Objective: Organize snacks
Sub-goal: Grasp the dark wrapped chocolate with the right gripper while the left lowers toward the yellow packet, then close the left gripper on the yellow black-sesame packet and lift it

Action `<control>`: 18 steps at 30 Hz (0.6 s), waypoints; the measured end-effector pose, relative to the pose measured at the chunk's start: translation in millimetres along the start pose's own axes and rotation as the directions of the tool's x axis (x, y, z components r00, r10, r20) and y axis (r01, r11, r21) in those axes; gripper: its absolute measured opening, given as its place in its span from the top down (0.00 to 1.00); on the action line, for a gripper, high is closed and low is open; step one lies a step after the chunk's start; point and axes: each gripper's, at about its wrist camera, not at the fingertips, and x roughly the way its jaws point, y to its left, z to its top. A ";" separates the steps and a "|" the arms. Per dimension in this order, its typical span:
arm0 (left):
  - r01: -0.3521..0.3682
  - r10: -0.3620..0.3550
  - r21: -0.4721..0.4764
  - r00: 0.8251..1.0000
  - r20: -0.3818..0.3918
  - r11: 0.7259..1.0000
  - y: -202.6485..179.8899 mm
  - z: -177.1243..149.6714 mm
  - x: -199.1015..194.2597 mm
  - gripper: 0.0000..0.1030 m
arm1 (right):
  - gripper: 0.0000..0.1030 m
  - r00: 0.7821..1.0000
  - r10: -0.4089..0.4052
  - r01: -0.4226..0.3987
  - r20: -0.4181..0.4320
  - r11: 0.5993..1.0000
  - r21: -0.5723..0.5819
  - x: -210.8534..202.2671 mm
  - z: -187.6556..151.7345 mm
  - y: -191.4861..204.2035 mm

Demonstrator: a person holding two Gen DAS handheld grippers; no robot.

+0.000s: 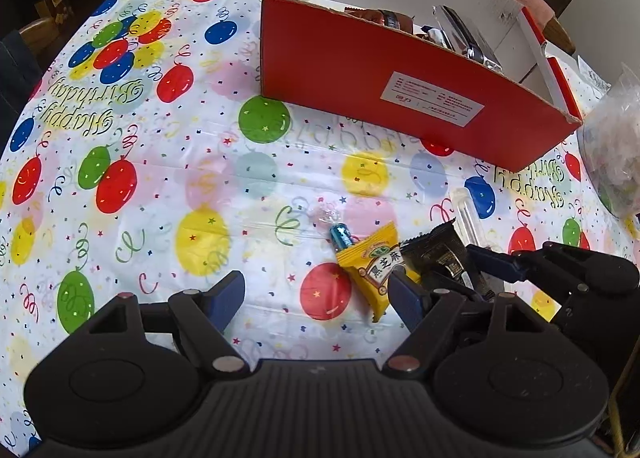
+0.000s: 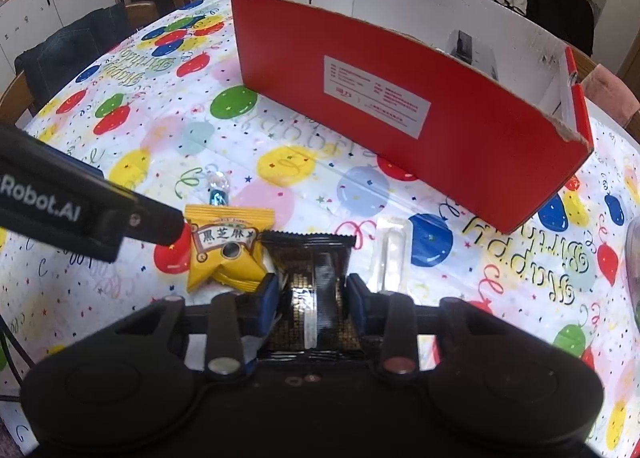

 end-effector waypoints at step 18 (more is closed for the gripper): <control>0.040 -0.064 -0.187 0.990 -0.127 0.982 -19.2 17.6 30.4 0.24 | 0.72 0.995 0.025 -0.046 0.099 0.976 0.213 -47.9 -11.6 -53.5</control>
